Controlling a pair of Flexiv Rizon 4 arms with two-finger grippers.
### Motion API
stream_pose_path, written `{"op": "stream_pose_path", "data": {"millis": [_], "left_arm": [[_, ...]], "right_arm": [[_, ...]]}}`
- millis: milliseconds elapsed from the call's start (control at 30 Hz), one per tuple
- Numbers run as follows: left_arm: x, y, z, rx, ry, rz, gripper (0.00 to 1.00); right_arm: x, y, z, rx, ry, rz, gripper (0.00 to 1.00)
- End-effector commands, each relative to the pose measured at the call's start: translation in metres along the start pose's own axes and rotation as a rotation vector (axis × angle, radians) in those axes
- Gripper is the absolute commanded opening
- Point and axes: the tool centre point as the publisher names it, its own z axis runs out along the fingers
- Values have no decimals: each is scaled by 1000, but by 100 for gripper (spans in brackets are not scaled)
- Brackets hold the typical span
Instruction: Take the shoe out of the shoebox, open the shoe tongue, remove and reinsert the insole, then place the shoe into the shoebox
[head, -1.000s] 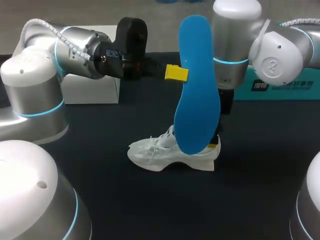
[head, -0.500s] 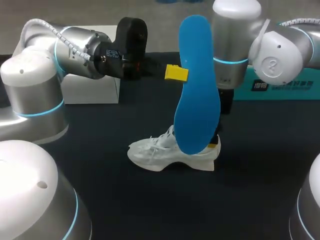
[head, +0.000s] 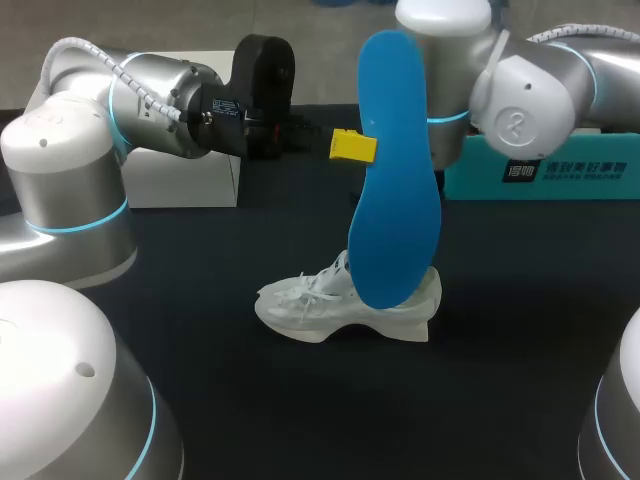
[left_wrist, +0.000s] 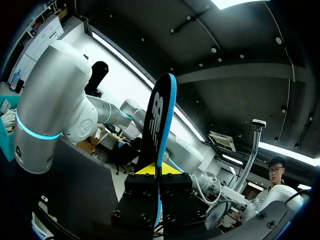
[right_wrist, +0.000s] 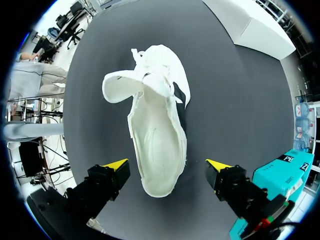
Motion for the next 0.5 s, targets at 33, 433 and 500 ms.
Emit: {"op": "stream_pose_path", "data": {"millis": [33, 433, 500], "left_arm": [[0, 1, 0, 1, 0, 0, 0], [0, 1, 0, 1, 0, 0, 0], [0, 1, 0, 1, 0, 0, 0]], "right_arm": [[-12, 27, 17, 56, 21, -10, 100], [-23, 45, 52, 38, 22, -39, 100], [-23, 45, 54, 38, 25, -39, 100]]}}
